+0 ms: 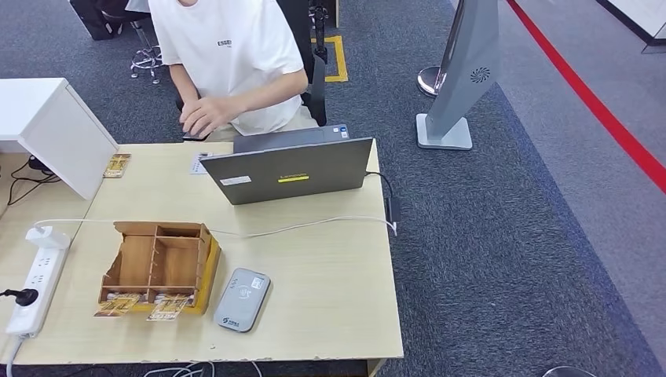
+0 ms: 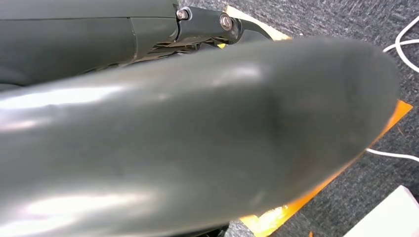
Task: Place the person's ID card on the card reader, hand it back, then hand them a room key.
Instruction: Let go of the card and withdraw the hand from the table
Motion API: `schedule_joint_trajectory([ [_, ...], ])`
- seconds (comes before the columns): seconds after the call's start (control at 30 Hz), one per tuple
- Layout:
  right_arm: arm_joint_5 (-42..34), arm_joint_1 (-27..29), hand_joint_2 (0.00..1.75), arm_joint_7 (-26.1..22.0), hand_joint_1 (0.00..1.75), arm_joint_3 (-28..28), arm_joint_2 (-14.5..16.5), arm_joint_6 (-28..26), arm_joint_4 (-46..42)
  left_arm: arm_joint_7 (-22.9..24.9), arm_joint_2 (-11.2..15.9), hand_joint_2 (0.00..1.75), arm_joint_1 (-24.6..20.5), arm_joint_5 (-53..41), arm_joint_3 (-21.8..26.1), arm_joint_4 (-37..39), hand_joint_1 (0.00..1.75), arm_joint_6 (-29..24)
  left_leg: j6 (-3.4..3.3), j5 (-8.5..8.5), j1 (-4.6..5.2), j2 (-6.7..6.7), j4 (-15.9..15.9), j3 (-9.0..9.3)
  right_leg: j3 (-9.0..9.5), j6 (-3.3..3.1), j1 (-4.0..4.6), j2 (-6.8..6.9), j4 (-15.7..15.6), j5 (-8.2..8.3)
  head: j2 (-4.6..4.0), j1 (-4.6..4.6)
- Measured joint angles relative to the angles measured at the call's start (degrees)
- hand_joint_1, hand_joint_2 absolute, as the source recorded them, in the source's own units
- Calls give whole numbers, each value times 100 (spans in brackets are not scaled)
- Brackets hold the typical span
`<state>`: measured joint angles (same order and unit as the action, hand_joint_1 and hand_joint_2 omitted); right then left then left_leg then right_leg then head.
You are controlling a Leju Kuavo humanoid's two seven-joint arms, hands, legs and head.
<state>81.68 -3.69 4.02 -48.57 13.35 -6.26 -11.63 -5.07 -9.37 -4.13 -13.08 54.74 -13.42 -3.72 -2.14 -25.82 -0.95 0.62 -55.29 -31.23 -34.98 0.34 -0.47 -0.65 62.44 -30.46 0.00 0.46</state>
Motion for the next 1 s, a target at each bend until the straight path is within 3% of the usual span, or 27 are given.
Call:
schedule_joint_trajectory([
  [0.07,0,4,0,2,0,0,-3,1,0,-4,-6,0,2,-4,-1,0,0,4,8,21,-26,-6,25,-14,-336,62,-45,12,704,-367,0,52],
  [0.1,0,7,0,3,0,0,-6,1,0,-9,-9,0,5,-8,-1,0,0,8,30,21,-44,-7,19,-30,-440,98,-74,19,931,-443,0,67],
  [0.13,0,9,0,4,0,-1,-10,1,0,-19,-12,0,9,-11,-1,0,0,11,65,19,-70,-5,4,-43,-425,137,-104,26,928,-396,0,74],
  [0.17,0,9,0,4,0,-1,-14,1,-1,-29,-19,0,13,-17,-1,0,0,14,110,9,-105,-1,-25,-57,-294,181,-135,35,712,-257,0,77],
  [0.23,0,-2,0,4,0,-1,-16,2,-1,-45,-24,0,16,-33,-1,0,0,15,243,-55,-169,12,-159,-108,136,273,-197,49,-45,61,0,114],
  [0.3,0,-14,0,6,0,-1,-11,1,2,-55,-16,0,17,-50,-2,0,0,13,370,-138,-178,20,-312,-164,333,214,-217,39,-410,155,0,157],
  [0.33,-1,-17,0,8,0,-1,-8,1,3,-60,-11,0,17,-57,-3,0,0,11,411,-160,-173,20,-344,-176,307,139,-202,29,-376,130,0,152],
  [0.4,-2,-13,0,11,0,-2,-7,-2,2,-66,-20,0,21,-63,-5,0,0,11,448,-173,-197,11,-363,-173,284,3,-192,27,-349,133,0,68],
  [0.47,-3,-12,0,11,0,-2,-7,-2,1,-66,-31,0,25,-66,-8,0,0,13,455,-354,-206,-16,-614,-265,270,-86,-173,37,-340,152,0,-20],
  [0.57,-6,-4,0,11,0,-2,-7,-2,1,-66,-38,0,25,-70,-12,0,0,21,433,-937,-153,-43,-1724,-732,253,-148,-124,59,-341,167,0,-119],
  [0.6,-7,-1,0,13,0,-2,-7,-2,1,-67,-38,0,29,-72,-14,0,0,26,409,-1033,-131,-42,-2018,-856,250,-158,-103,64,-341,167,0,-137],
  [0.63,-8,2,0,15,0,-2,-7,-2,1,-67,-38,0,32,-75,-15,0,0,30,370,-1017,-105,-42,-2106,-882,250,-164,-83,65,-341,166,0,-146],
  [0.67,-9,3,0,16,0,-2,-7,-2,1,-68,-38,0,35,-78,-17,0,0,37,315,-901,-74,-42,-1965,-803,254,-168,-62,64,-340,164,0,-153],
  [0.73,-9,3,0,18,0,-2,-4,-3,2,-71,-36,0,29,-82,-25,0,0,48,179,-547,-1,-46,-1169,-402,268,-169,-31,60,-339,162,0,-164],
  [0.8,-9,2,0,19,0,-2,2,-7,2,-80,-37,0,19,-83,-33,0,0,56,102,-361,66,-68,-586,-134,271,-149,-8,65,-338,163,0,-166],
  [0.87,-9,-2,0,20,0,-2,9,-9,2,-91,-40,0,21,-83,-37,0,0,58,102,-336,96,-80,-487,-116,269,-95,-4,77,-358,177,0,-167],
  [0.93,-9,-5,0,20,0,-2,11,-9,2,-95,-47,0,26,-84,-39,0,0,56,92,-280,62,-70,-400,-98,255,-26,-9,83,-330,150,0,-158],
  [1.0,-9,-6,0,20,0,-2,11,-10,2,-97,-54,0,23,-85,-41,0,0,55,62,-212,29,-68,-303,-82,90,25,-7,75,18,-85,0,-113],
])
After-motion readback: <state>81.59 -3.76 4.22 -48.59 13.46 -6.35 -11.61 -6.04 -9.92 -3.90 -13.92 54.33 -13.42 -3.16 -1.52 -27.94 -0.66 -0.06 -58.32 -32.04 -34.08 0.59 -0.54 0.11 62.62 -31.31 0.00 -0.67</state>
